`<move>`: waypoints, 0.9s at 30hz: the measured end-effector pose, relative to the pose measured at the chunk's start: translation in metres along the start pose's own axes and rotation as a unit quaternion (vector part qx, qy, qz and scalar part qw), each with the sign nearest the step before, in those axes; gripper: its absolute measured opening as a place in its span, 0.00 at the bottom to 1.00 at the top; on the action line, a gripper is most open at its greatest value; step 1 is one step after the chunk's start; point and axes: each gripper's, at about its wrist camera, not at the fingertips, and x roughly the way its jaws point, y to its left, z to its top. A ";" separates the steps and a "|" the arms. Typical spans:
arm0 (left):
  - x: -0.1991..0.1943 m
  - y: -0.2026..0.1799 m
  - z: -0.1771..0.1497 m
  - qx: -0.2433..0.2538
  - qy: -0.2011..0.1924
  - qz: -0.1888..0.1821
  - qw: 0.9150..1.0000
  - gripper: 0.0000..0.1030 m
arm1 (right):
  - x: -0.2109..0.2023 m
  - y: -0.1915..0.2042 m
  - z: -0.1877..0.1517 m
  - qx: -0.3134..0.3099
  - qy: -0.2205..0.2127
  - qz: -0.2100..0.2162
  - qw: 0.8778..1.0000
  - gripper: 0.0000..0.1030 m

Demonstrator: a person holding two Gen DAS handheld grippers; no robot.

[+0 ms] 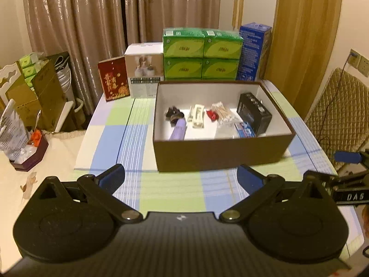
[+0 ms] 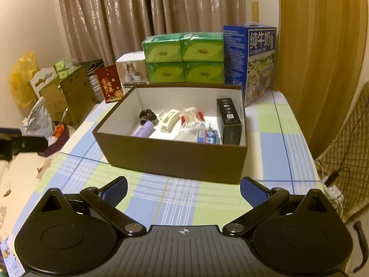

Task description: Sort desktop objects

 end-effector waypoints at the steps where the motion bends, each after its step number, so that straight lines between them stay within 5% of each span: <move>1: -0.004 0.001 -0.004 0.002 0.002 0.000 1.000 0.99 | -0.004 0.002 -0.002 0.001 -0.002 -0.002 1.000 0.98; 27: -0.081 -0.002 -0.104 0.014 0.037 0.018 0.999 0.99 | -0.082 0.042 -0.084 0.036 0.003 -0.015 0.999 0.98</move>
